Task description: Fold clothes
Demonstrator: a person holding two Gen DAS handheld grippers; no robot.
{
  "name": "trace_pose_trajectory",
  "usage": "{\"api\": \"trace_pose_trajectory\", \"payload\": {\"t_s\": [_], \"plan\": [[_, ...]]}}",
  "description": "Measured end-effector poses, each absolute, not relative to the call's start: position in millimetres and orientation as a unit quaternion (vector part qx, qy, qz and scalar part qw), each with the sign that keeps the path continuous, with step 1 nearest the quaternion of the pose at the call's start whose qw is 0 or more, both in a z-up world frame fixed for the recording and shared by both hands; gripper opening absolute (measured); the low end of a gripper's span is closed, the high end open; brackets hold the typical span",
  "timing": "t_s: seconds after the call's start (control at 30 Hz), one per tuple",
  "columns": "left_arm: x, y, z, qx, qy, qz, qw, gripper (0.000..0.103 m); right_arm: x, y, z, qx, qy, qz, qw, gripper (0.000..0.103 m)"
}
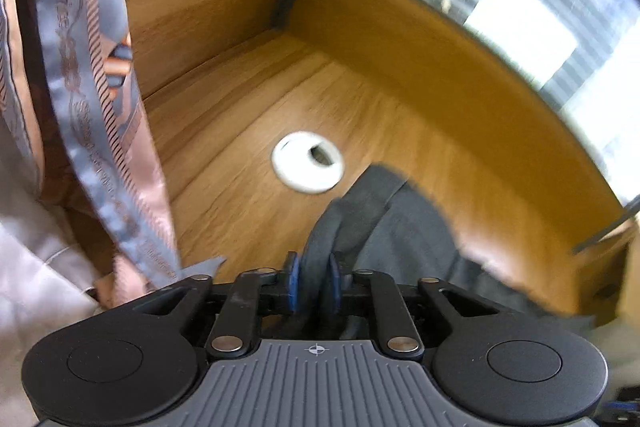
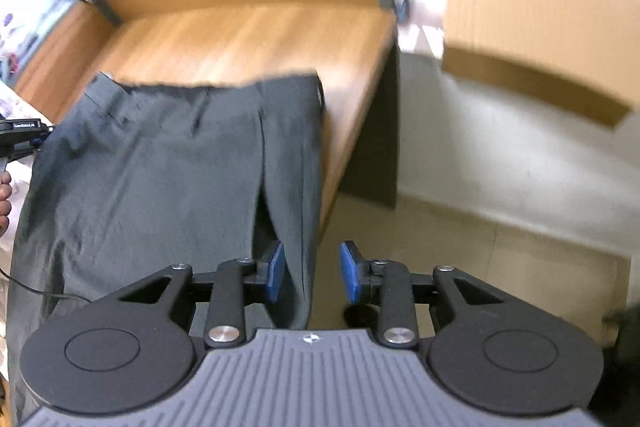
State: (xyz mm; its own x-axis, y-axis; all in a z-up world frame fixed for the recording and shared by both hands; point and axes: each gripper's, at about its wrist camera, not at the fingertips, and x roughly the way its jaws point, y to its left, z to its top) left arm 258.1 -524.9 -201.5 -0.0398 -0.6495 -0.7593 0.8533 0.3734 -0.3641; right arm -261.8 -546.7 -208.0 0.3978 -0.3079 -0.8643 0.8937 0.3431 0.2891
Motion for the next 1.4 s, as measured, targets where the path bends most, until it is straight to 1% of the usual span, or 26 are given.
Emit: {"api": "trace_pose_trajectory", "payload": {"t_s": [0.03,0.1,0.23,0.27,0.43,0.53,0.6,0.63,0.67,0.7,0.73,0.77,0.87,0.97,1.1,1.23,1.4], "plan": [[261.1,-527.1,-199.8,0.1,0.469,-0.551,0.683,0.025,-259.9,-555.0,-205.9,0.396,0.361,-0.409,0.739,0.037],[266.4,-534.6,-199.0,0.088,0.475,-0.552,0.679,0.026,-256.3,-573.6,-204.8,0.391,0.353,-0.409,0.745,0.043],[272.9,-556.6,-202.6,0.062,0.493,-0.551,0.671,0.047,-248.8,-612.7,-206.8,0.393,0.34,-0.411,0.749,0.049],[273.1,-562.6,-204.2,0.059,0.494,-0.555,0.667,0.047,-246.3,-620.3,-208.0,0.394,0.34,-0.411,0.749,0.052],[268.6,-588.6,-216.8,0.077,0.514,-0.569,0.637,0.047,-232.6,-648.3,-218.3,0.407,0.341,-0.393,0.751,0.055],[263.2,-596.1,-223.6,0.095,0.518,-0.57,0.631,0.054,-223.0,-659.1,-227.1,0.422,0.347,-0.374,0.749,0.055],[260.7,-597.1,-226.4,0.098,0.519,-0.569,0.63,0.054,-217.5,-662.8,-232.9,0.424,0.354,-0.367,0.748,0.055],[259.1,-596.8,-227.1,0.101,0.517,-0.567,0.633,0.054,-215.4,-662.3,-235.6,0.42,0.359,-0.367,0.748,0.053],[256.1,-596.9,-227.1,0.11,0.509,-0.569,0.636,0.051,-213.3,-661.8,-238.4,0.416,0.364,-0.368,0.748,0.047],[251.5,-597.1,-226.5,0.125,0.497,-0.571,0.641,0.047,-213.6,-662.0,-240.6,0.413,0.367,-0.37,0.747,0.045],[247.9,-597.3,-226.9,0.137,0.487,-0.573,0.645,0.038,-215.0,-662.7,-242.0,0.412,0.369,-0.369,0.747,0.039],[245.5,-597.6,-228.0,0.145,0.48,-0.573,0.648,0.033,-217.8,-663.3,-242.9,0.412,0.368,-0.368,0.748,0.031],[237.7,-594.5,-223.2,0.156,0.459,-0.569,0.664,0.024,-225.8,-664.5,-245.5,0.41,0.364,-0.363,0.754,0.02],[226.3,-598.8,-207.8,0.162,0.434,-0.567,0.681,0.02,-230.8,-662.8,-235.2,0.407,0.347,-0.367,0.761,0.017],[218.9,-618.7,-182.9,0.157,0.407,-0.577,0.69,0.02,-239.2,-662.6,-216.1,0.397,0.317,-0.386,0.77,0.016],[210.4,-654.2,-169.6,0.168,0.39,-0.593,0.684,0.02,-248.4,-676.5,-210.1,0.39,0.3,-0.406,0.77,0.016],[197.1,-701.0,-174.3,0.183,0.377,-0.601,0.68,0.02,-255.1,-708.4,-214.0,0.373,0.294,-0.432,0.767,0.016]]}}
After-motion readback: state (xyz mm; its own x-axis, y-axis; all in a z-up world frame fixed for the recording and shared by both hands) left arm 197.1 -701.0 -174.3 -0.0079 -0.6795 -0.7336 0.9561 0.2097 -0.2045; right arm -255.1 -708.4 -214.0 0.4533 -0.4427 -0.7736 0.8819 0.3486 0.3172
